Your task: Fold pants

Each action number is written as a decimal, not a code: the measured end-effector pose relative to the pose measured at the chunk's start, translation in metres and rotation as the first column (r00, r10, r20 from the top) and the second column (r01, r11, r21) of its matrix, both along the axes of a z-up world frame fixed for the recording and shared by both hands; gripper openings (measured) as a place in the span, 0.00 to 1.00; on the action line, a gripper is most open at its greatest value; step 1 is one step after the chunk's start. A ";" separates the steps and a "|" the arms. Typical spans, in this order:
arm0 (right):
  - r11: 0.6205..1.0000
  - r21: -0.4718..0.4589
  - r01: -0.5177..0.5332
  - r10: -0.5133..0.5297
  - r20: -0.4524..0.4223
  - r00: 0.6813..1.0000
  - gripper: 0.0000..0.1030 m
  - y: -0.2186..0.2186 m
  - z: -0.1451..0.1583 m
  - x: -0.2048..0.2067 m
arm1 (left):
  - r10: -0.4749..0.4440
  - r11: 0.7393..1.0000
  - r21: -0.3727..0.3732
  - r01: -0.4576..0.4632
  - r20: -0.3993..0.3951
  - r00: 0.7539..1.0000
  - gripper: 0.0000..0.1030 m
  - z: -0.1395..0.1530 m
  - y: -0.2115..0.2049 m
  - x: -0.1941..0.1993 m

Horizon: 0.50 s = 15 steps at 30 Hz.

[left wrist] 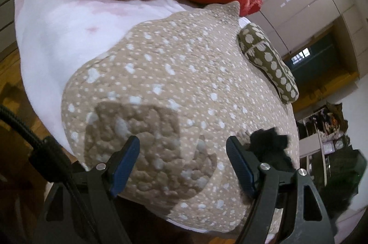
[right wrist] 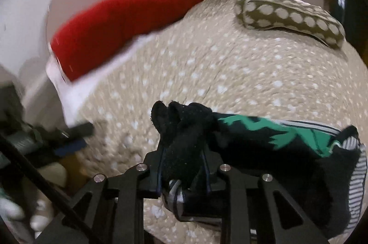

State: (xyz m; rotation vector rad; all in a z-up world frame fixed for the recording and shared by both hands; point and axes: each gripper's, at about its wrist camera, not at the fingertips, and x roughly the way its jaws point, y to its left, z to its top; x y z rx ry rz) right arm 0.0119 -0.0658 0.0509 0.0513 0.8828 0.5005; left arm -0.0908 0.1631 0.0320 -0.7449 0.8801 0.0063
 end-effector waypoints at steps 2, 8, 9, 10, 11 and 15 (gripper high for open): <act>0.996 0.089 0.016 -0.016 -0.002 1.000 0.26 -0.025 0.013 -0.003 | -0.021 1.000 0.009 0.021 0.002 1.000 0.74 0.005 -0.010 0.003; 0.934 0.328 0.144 -0.132 -0.060 0.989 0.26 -0.122 0.030 -0.006 | -0.115 0.992 0.046 0.115 -0.002 0.993 0.74 0.019 -0.054 0.015; 0.918 0.356 0.174 -0.159 -0.070 0.985 0.26 -0.139 0.029 -0.006 | -0.136 0.990 0.047 0.136 -0.003 0.991 0.74 0.020 -0.062 0.018; 0.904 0.376 0.204 -0.189 -0.078 0.979 0.26 -0.156 0.027 -0.006 | -0.157 0.987 0.047 0.157 -0.006 0.988 0.74 0.022 -0.072 0.020; 0.889 0.392 0.237 -0.221 -0.086 0.971 0.26 -0.173 0.025 -0.006 | -0.172 0.984 0.048 0.172 -0.008 0.985 0.74 0.023 -0.079 0.023; 0.829 0.441 0.344 -0.319 -0.131 0.939 0.26 -0.229 0.015 -0.012 | -0.241 0.969 0.052 0.242 -0.021 0.970 0.74 0.027 -0.113 0.031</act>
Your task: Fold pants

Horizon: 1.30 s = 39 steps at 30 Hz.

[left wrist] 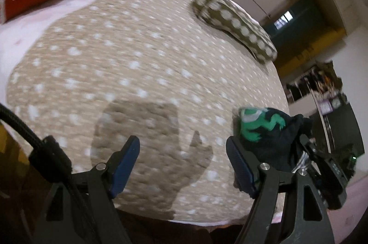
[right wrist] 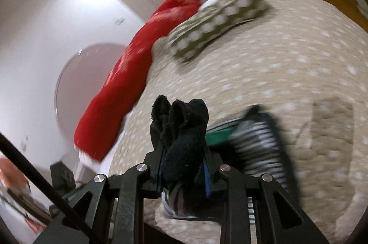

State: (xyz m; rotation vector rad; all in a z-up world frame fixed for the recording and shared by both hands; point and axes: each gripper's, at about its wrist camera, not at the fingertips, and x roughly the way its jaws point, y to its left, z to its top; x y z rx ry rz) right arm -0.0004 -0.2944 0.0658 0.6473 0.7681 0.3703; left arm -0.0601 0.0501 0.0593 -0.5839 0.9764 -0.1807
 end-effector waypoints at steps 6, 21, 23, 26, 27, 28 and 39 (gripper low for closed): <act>0.966 -0.198 0.165 -0.177 -0.045 0.983 0.51 -0.038 -0.012 -0.011 | -0.120 0.992 0.035 0.121 -0.010 0.993 0.74 0.003 -0.061 0.011; 0.971 -0.224 0.077 -0.096 -0.073 0.993 0.53 -0.028 -0.031 0.004 | -0.336 0.932 0.135 0.337 -0.027 0.941 0.80 -0.019 -0.168 0.034; 0.962 -0.265 0.063 -0.106 -0.151 0.983 0.56 -0.026 -0.054 0.009 | -0.348 0.929 0.111 0.352 -0.057 0.936 0.83 -0.029 -0.169 0.039; 0.976 -0.209 0.068 -0.097 -0.132 0.987 0.67 -0.034 -0.054 0.005 | -0.356 0.932 0.062 0.357 -0.031 0.934 0.83 -0.020 -0.157 0.038; 0.979 -0.192 0.063 -0.088 -0.128 0.988 0.74 -0.036 -0.052 0.004 | -0.350 0.936 0.046 0.349 0.001 0.937 0.83 -0.013 -0.150 0.037; 0.983 -0.176 0.057 -0.079 -0.120 0.990 0.76 -0.039 -0.049 0.004 | -0.335 0.942 0.036 0.334 0.031 0.942 0.83 -0.007 -0.141 0.036; 0.999 -0.040 -0.012 0.009 -0.057 0.998 0.56 -0.037 -0.062 0.024 | -0.441 0.855 -0.294 0.427 0.021 0.897 0.82 -0.048 -0.139 0.072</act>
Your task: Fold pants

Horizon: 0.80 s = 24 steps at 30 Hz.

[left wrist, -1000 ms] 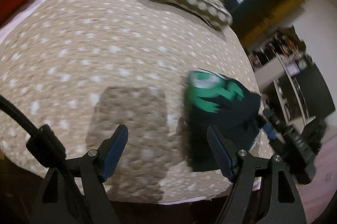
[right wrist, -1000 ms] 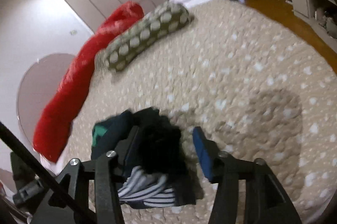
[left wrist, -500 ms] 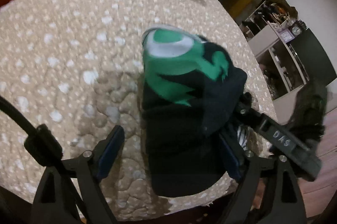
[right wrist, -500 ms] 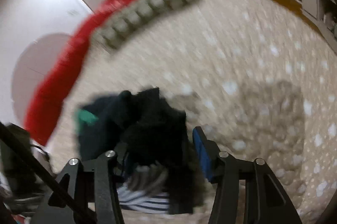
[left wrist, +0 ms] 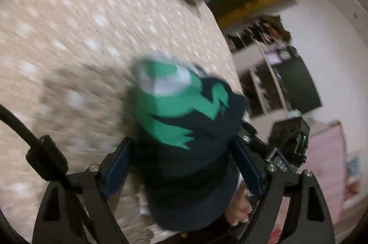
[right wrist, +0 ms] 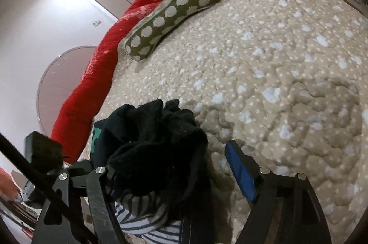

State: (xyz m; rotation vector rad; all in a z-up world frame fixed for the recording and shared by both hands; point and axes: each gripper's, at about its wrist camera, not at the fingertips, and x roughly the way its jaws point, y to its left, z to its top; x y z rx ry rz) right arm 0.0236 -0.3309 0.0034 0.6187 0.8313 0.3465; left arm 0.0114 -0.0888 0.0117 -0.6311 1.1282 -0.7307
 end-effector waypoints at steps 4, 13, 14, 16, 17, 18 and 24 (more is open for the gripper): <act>0.998 0.047 -0.051 0.051 -0.014 0.999 0.36 0.009 0.000 0.002 | -0.025 0.997 0.072 0.022 0.036 0.999 0.79 0.003 -0.023 -0.004; 0.996 -0.018 -0.091 0.092 0.079 0.993 0.33 0.048 0.052 0.050 | 0.070 0.997 0.033 -0.072 0.041 0.997 0.67 0.043 0.012 0.040; 0.996 -0.024 -0.091 0.092 0.080 0.993 0.33 0.051 0.054 0.061 | 0.078 0.995 0.056 -0.081 0.056 0.995 0.67 0.048 0.013 0.049; 0.996 -0.026 -0.085 0.087 0.065 0.994 0.33 0.054 0.052 0.082 | 0.095 0.988 0.111 -0.103 0.078 0.992 0.67 0.052 0.016 0.066; 0.997 -0.030 -0.076 0.077 0.052 0.996 0.34 0.055 0.048 0.094 | 0.111 0.984 0.133 -0.121 0.077 0.991 0.67 0.049 0.017 0.076; 0.997 -0.042 -0.065 0.067 0.037 0.997 0.35 0.055 0.043 0.102 | 0.129 0.979 0.152 -0.138 0.067 0.989 0.67 0.045 0.022 0.085; 0.994 -0.107 -0.023 0.012 -0.097 0.995 0.67 0.051 0.001 0.138 | 0.188 0.976 0.123 -0.181 -0.053 0.981 0.67 0.009 0.053 0.104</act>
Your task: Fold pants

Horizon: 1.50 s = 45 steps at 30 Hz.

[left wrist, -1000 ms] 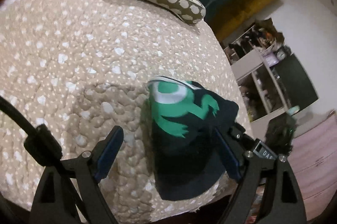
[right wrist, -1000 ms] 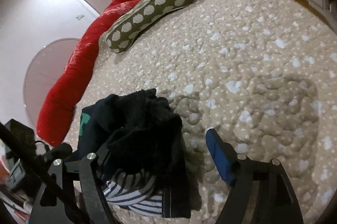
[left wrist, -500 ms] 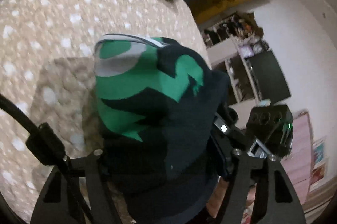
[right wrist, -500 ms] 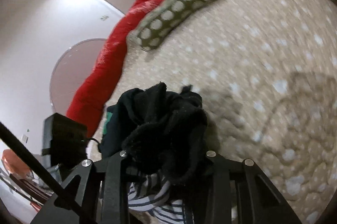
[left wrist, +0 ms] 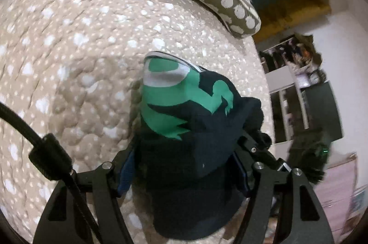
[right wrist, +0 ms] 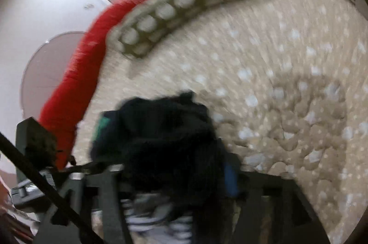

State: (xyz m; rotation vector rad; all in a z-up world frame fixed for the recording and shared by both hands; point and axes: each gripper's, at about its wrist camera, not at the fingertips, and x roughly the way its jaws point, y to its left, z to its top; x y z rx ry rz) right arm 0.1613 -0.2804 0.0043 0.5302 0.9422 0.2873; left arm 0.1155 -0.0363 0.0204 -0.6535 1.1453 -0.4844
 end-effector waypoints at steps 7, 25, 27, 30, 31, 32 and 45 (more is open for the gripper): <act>0.996 -0.091 -0.007 0.029 0.236 0.971 0.43 0.001 0.067 -0.041 | 0.024 0.998 -0.055 -0.017 0.144 0.989 0.67 0.063 0.015 -0.030; 0.982 -0.147 -0.115 0.137 0.153 0.979 0.23 0.039 0.014 -0.062 | -0.028 0.995 0.099 0.020 0.080 0.996 0.69 0.028 -0.028 0.017; 0.986 -0.140 -0.090 0.115 0.185 0.976 0.30 0.035 0.027 -0.073 | -0.017 0.996 0.089 0.009 0.097 0.995 0.69 0.036 -0.023 0.008; 0.988 -0.149 -0.046 0.079 0.225 0.971 0.53 0.026 0.038 -0.097 | 0.010 0.996 0.087 -0.020 0.110 0.994 0.69 0.043 -0.012 -0.015; 0.988 -0.154 -0.016 0.053 0.238 0.970 0.54 0.020 0.040 -0.109 | 0.019 0.995 0.096 -0.031 0.116 0.993 0.69 0.045 -0.008 -0.024; 0.988 -0.155 -0.004 0.042 0.242 0.969 0.54 0.016 0.040 -0.116 | 0.028 0.993 0.108 -0.042 0.129 0.991 0.69 0.048 -0.004 -0.034; 0.985 -0.140 0.106 -0.081 0.173 0.982 0.57 -0.016 0.031 -0.181 | 0.159 0.906 0.306 -0.292 0.393 0.906 0.72 0.102 0.017 -0.176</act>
